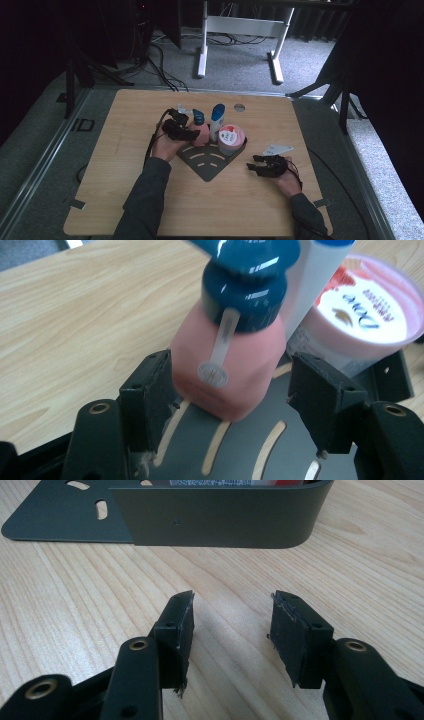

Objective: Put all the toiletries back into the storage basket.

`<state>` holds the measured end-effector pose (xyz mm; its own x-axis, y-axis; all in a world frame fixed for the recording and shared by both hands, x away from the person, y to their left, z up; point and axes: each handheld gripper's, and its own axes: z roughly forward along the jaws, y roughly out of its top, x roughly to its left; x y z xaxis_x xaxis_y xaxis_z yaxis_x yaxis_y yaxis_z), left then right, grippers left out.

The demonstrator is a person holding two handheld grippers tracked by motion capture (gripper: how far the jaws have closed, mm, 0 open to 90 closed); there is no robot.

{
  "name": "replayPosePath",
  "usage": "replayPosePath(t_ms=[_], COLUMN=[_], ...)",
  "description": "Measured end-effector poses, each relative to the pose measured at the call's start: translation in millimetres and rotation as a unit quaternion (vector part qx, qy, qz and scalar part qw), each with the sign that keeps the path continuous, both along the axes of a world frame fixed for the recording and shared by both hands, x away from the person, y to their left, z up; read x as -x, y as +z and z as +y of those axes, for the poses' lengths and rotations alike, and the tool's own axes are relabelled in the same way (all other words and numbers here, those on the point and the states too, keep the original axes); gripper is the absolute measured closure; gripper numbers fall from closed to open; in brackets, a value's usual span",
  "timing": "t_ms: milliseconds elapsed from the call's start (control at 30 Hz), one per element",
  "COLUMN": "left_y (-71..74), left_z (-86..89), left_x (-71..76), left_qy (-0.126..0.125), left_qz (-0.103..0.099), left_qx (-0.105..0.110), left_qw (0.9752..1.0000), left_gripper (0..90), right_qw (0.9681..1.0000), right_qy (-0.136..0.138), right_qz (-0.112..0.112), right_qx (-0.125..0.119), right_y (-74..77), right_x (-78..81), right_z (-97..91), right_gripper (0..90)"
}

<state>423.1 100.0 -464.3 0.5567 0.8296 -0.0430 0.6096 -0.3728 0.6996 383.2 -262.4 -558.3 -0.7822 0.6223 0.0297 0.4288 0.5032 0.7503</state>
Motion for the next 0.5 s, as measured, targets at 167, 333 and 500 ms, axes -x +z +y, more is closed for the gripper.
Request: replayPosePath(t_ms=[167,333,500], left_y=[-3.9,-10.8,-15.2], left_z=[4.9,10.8,19.5], left_x=[5.2,10.7,18.3], left_qy=[-0.003,-0.003,0.003], left_qz=[0.003,0.008,0.009], left_qx=[-0.002,-0.012,-0.013], left_qw=[1.0000,0.9999,0.9999], left_gripper=[35.0,34.9,34.8], right_qw=[1.0000,1.0000,1.0000], right_qy=[-0.001,-0.001,-0.001], right_qz=[0.000,0.000,0.002], right_qx=[0.000,0.000,-0.001], right_y=[0.0,0.0,0.0], right_x=[0.2,0.2,0.1], right_z=[0.2,0.2,-0.2], right_gripper=[51.7,51.6,51.6])
